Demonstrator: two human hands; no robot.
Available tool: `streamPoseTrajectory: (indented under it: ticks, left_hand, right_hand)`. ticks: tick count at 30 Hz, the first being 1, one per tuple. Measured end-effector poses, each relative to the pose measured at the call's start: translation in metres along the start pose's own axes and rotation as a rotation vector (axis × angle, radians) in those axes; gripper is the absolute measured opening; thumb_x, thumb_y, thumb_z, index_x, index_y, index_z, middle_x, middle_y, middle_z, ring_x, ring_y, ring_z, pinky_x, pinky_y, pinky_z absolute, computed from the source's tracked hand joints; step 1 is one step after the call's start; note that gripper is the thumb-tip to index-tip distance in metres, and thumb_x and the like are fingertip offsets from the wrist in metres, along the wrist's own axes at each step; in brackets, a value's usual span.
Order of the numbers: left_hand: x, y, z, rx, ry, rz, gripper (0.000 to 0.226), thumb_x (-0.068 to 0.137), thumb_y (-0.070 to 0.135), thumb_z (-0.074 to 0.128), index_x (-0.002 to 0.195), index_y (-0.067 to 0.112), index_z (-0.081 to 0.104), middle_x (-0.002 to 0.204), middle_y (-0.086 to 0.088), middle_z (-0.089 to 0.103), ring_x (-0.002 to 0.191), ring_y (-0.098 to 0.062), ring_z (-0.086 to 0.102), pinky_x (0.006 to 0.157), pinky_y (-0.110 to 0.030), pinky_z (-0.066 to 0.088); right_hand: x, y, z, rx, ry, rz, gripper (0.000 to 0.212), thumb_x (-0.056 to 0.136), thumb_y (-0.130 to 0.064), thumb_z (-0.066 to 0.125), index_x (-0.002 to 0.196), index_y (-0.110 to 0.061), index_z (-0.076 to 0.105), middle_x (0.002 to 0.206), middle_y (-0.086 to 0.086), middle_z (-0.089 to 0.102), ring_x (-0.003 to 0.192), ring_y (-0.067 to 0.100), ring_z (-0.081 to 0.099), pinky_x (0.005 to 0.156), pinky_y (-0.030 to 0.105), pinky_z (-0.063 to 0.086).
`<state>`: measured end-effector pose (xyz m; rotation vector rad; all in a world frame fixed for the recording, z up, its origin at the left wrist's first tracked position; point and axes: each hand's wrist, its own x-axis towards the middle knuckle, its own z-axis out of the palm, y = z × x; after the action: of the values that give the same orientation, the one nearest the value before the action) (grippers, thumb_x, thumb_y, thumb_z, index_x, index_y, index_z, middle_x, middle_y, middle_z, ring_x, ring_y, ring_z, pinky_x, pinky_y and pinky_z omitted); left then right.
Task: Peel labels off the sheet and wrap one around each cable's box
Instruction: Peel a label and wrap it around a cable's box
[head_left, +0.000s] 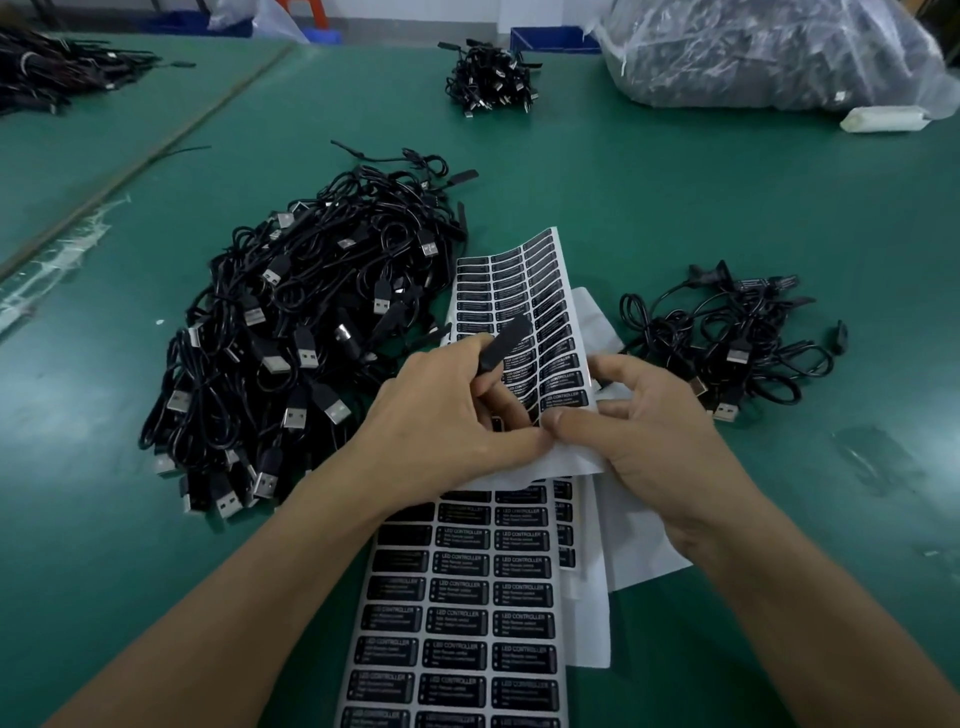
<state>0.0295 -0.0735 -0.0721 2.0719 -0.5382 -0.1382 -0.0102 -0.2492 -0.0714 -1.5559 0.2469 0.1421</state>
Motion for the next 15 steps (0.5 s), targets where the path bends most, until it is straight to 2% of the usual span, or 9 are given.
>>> streamPoseTrajectory:
  ticks: [5, 9, 13, 15]
  left_hand:
    - [0.0011, -0.0021, 0.0007, 0.027, 0.007, -0.007, 0.052, 0.065, 0.034, 0.079, 0.071, 0.026, 0.028, 0.072, 0.011, 0.073, 0.056, -0.008, 0.057, 0.064, -0.051, 0.056]
    - [0.0016, -0.0018, 0.0003, 0.025, 0.004, -0.025, 0.049, 0.065, 0.033, 0.077, 0.07, 0.024, 0.029, 0.071, 0.01, 0.073, 0.056, -0.009, 0.058, 0.064, -0.051, 0.057]
    - [0.0036, -0.0049, 0.0002, 0.024, 0.009, -0.028, 0.046, 0.067, 0.03, 0.073, 0.07, 0.023, 0.028, 0.073, 0.002, 0.074, 0.07, -0.031, 0.065, 0.066, -0.056, 0.055]
    - [0.0047, -0.0072, 0.0004, 0.026, 0.018, -0.033, 0.043, 0.068, 0.03, 0.071, 0.07, 0.023, 0.028, 0.074, -0.001, 0.074, 0.076, -0.037, 0.066, 0.068, -0.057, 0.055]
  right_hand:
    - [0.0002, 0.0014, 0.0033, 0.05, -0.014, 0.015, 0.025, 0.085, 0.001, 0.073, 0.108, -0.007, 0.064, 0.082, 0.009, 0.078, 0.071, 0.022, 0.076, 0.058, 0.027, 0.059]
    - [-0.0011, 0.001, 0.0052, 0.059, -0.01, 0.01, 0.023, 0.086, 0.002, 0.072, 0.106, -0.006, 0.062, 0.079, 0.008, 0.078, 0.068, 0.02, 0.076, 0.055, 0.024, 0.057]
    - [-0.0011, 0.0003, 0.0056, 0.051, 0.003, 0.012, 0.024, 0.087, 0.001, 0.072, 0.107, -0.007, 0.061, 0.08, 0.008, 0.078, 0.07, 0.021, 0.076, 0.058, 0.027, 0.06]
    - [-0.0016, -0.0002, 0.0061, 0.041, 0.009, 0.018, 0.025, 0.087, 0.0, 0.072, 0.108, -0.007, 0.061, 0.08, 0.007, 0.078, 0.071, 0.021, 0.076, 0.058, 0.027, 0.06]
